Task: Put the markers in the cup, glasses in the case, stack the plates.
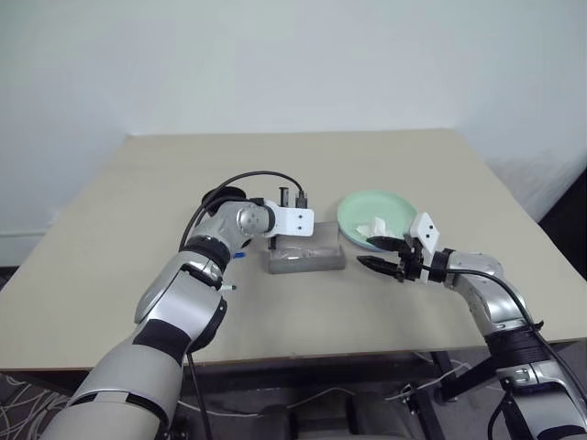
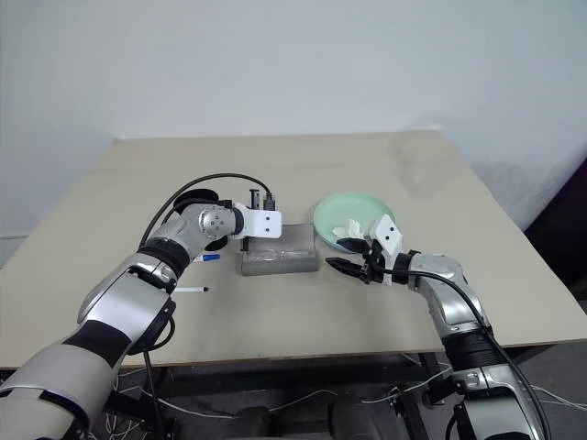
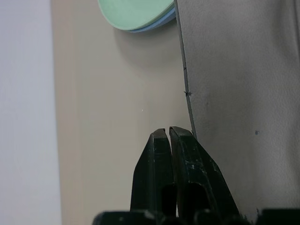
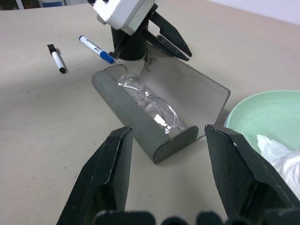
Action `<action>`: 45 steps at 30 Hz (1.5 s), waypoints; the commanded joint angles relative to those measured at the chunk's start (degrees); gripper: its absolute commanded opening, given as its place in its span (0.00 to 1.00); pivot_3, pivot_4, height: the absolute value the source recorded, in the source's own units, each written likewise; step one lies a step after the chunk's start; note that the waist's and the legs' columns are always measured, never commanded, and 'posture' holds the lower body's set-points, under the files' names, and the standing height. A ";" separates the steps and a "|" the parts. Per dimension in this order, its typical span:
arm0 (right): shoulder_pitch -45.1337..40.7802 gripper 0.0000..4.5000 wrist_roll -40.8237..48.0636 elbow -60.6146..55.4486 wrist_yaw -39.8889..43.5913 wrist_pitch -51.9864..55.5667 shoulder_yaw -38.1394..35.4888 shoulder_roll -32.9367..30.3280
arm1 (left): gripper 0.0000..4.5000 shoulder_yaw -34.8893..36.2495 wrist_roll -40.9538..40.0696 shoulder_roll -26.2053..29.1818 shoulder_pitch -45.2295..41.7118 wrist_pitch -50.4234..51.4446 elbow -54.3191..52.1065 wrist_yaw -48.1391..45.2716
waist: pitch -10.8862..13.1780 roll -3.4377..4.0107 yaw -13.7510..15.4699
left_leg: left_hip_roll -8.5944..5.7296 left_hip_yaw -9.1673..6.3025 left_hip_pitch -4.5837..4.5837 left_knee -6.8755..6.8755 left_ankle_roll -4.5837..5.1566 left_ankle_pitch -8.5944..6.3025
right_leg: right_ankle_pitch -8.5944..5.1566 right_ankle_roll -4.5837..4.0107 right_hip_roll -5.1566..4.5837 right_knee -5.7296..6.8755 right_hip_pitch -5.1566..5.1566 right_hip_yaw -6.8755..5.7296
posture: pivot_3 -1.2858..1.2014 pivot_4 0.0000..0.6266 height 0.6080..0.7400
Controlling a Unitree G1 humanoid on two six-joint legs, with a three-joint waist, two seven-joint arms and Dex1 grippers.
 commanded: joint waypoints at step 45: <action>-2.76 0.59 0.08 0.52 0.32 -0.54 -0.03 1.53 | 0.67 5.14 -17.09 29.95 18.59 10.69 -30.01 -55.26 | -0.01 -0.02 -0.02 | 0.14 0.04 0.07 0.11 0.01 0.01 | -0.01 -0.05 0.03 0.23 -0.05 -0.01 | 0.52 0.00 0.97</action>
